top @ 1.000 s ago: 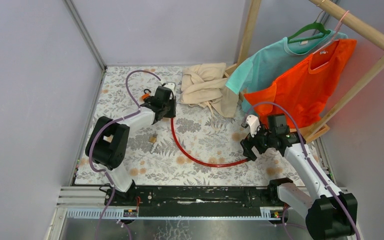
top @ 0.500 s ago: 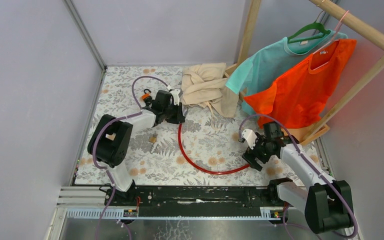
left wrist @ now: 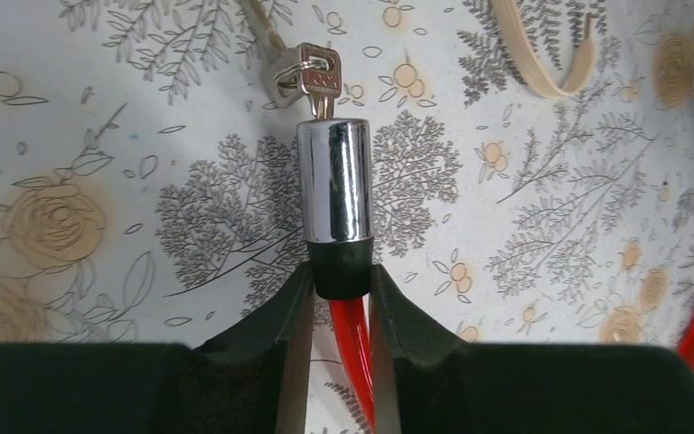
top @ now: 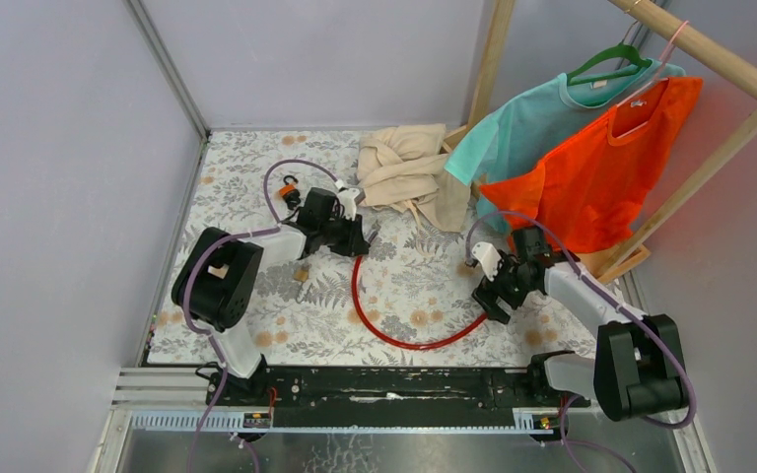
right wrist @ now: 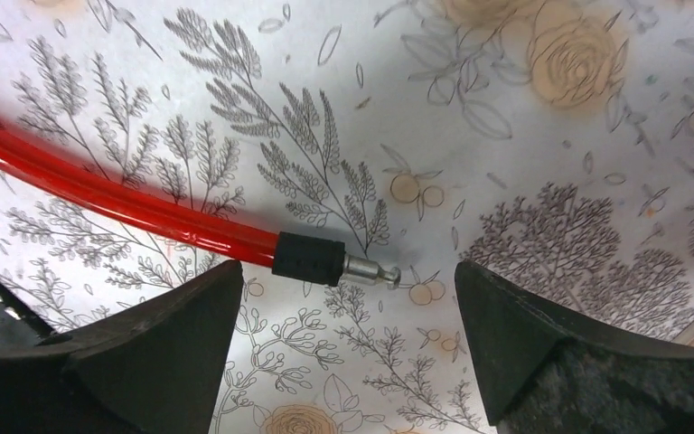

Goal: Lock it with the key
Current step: Pick up the lock from the center of the board.

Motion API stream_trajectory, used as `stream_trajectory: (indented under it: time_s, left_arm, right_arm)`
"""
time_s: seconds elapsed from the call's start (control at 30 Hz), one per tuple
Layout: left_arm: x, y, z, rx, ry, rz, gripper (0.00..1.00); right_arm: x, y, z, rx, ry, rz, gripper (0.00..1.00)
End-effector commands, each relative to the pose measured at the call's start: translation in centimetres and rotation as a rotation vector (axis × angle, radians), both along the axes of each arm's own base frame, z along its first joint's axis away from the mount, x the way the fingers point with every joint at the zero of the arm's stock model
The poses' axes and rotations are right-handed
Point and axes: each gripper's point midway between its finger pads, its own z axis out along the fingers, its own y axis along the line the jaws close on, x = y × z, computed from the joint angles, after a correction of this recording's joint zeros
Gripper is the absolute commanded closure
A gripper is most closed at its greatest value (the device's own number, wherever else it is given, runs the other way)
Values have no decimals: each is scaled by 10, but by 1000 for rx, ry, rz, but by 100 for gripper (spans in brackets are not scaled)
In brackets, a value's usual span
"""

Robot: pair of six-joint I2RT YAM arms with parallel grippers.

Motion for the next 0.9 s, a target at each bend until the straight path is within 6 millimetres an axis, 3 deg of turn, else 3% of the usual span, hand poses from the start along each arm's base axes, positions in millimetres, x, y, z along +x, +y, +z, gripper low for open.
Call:
stream_trajectory:
  time_s: [0.0,0.23,0.43,0.63,0.73,0.87]
  left_arm:
    - [24,1,30,36,-200,16,100]
    - [27,-13,54,123,-371,63,100]
    - [24,-17,79,75,-507,76,100]
    - [22,-6,106,56,-694,82,100]
    - [11,-6,124,8,-832,39,100]
    - [3,-3,143,-14,-927,30,100]
  right_arm:
    - [13,23,28,105,4,66,4]
    - [38,63,72,280,14,88,1]
    - [80,126,110,422,-49,42,1]
    - [133,193,151,551,-80,-59,0]
    - [162,213,156,610,-17,-188,3]
    - [177,237,161,673,82,-262,7]
